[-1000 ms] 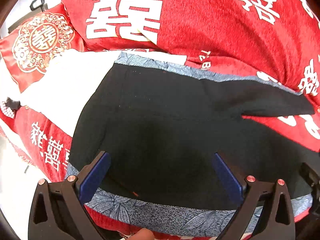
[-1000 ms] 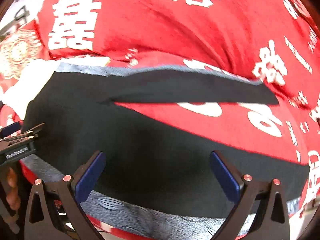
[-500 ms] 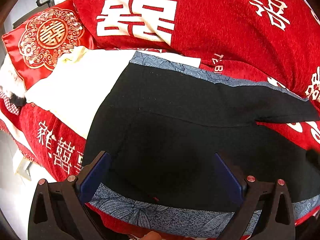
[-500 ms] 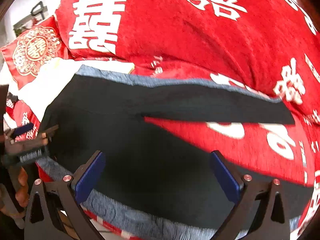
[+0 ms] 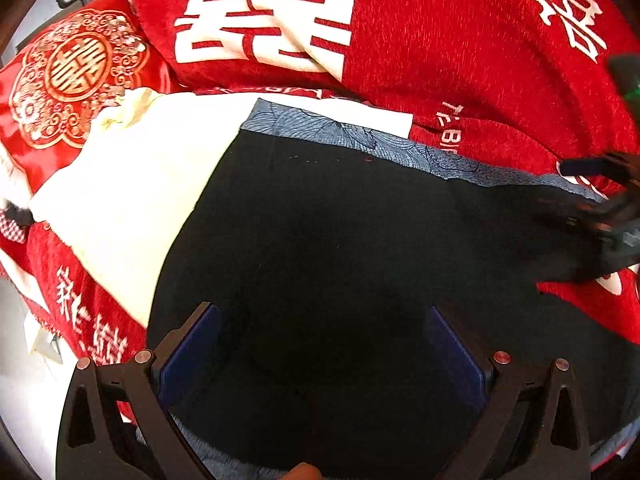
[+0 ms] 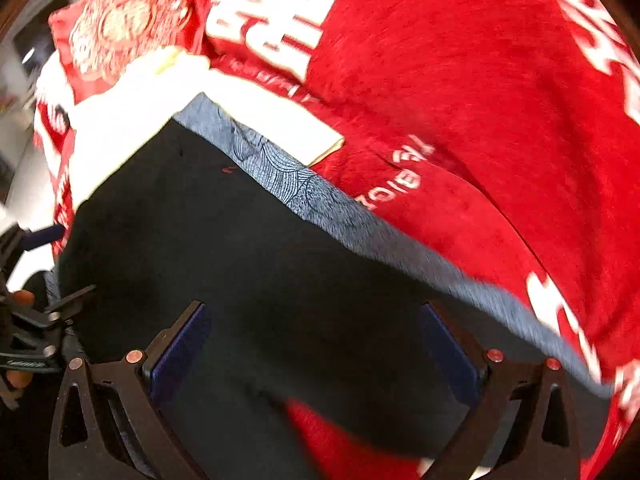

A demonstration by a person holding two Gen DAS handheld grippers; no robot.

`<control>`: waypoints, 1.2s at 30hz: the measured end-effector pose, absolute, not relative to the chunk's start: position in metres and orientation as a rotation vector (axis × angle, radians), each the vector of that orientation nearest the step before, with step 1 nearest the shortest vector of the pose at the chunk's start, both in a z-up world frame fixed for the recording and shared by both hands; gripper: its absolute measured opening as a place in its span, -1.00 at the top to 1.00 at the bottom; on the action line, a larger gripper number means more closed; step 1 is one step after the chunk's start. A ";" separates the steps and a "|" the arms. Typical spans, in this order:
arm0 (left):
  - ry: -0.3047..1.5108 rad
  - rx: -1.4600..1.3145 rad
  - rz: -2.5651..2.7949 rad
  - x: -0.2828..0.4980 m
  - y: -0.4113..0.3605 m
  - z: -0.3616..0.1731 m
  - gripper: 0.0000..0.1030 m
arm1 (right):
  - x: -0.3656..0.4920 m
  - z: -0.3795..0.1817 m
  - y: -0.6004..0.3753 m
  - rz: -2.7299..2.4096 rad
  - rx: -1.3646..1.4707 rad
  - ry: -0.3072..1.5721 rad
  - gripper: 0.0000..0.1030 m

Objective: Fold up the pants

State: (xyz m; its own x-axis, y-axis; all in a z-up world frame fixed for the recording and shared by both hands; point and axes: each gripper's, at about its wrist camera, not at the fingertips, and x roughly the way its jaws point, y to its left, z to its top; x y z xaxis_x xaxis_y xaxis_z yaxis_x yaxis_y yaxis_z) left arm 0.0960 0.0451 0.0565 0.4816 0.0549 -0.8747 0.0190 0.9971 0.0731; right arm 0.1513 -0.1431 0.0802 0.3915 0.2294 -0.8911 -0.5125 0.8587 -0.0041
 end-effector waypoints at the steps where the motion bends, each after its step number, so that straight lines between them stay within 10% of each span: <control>1: 1.073 0.076 0.021 0.099 0.045 0.055 -0.98 | 0.166 0.072 -0.139 0.512 -0.319 1.087 -1.00; 28: 1.099 0.136 0.052 0.121 0.049 0.014 -0.98 | 0.268 -0.026 -0.095 0.917 -0.313 1.283 -0.97; 34: 1.085 -0.043 -0.006 0.136 0.070 0.047 -0.98 | 0.248 0.002 -0.087 0.906 -0.382 1.210 0.38; 36: 1.084 -0.114 -0.010 0.145 0.078 0.057 -0.98 | 0.236 0.021 -0.090 0.865 -0.406 1.139 0.52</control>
State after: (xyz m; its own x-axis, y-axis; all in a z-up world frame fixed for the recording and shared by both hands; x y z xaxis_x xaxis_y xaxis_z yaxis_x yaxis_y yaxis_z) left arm 0.1455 0.0780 0.0574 0.4683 -0.0639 -0.8812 -0.0481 0.9941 -0.0976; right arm 0.2356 -0.0903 0.0208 0.1523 0.3880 -0.9090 -0.7713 0.6218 0.1362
